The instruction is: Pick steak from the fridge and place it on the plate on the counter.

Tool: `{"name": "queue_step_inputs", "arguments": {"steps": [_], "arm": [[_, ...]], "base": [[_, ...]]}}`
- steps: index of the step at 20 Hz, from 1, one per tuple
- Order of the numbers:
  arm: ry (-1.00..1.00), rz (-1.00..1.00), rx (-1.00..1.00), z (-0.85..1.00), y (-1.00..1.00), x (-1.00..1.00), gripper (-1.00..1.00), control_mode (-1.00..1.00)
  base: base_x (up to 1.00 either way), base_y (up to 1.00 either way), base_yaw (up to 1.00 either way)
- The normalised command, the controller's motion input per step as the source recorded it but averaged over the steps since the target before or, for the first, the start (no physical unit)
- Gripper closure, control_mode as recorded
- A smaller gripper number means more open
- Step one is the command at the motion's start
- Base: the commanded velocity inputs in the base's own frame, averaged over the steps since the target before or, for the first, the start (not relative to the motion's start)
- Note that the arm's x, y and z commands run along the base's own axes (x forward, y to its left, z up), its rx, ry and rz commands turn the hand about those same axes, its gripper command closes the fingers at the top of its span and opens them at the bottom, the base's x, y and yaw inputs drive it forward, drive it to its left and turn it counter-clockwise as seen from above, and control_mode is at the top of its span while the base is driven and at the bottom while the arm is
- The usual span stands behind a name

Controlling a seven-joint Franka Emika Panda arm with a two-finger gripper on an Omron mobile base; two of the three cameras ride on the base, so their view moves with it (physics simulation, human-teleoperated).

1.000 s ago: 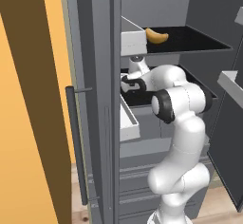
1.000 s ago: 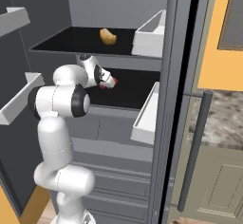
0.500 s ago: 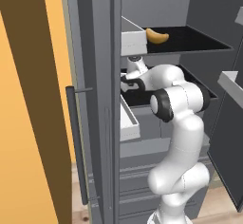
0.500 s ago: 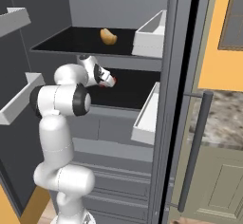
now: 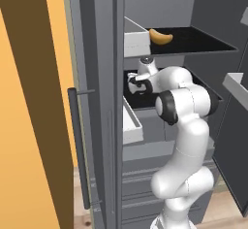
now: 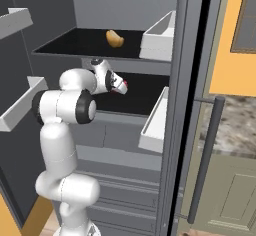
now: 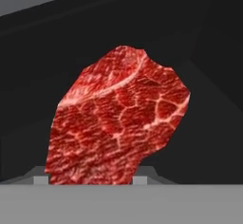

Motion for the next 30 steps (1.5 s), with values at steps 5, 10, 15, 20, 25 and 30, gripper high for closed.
{"name": "queue_step_inputs", "arguments": {"steps": [5,10,15,20,25,30], "arm": [[0.0,-0.03,0.15,-0.02,-0.81,-0.33,1.0,-1.0],[-0.03,0.0,0.08,0.0,-0.57,-0.57,1.0,-1.0],[-0.17,0.0,0.01,-0.02,-0.62,-1.0,1.0,-1.0],[-0.29,0.0,0.0,0.01,-0.37,-0.95,1.0,-1.0],[-0.17,0.0,0.05,0.34,-0.2,-0.78,1.0,-1.0],[0.03,0.0,0.03,0.48,0.0,-0.76,1.0,-1.0]], "base": [[0.0,0.0,0.0],[0.0,0.0,0.0],[0.0,0.0,0.0],[0.0,0.0,0.0],[0.0,0.0,0.0],[0.0,0.0,0.0]]}}
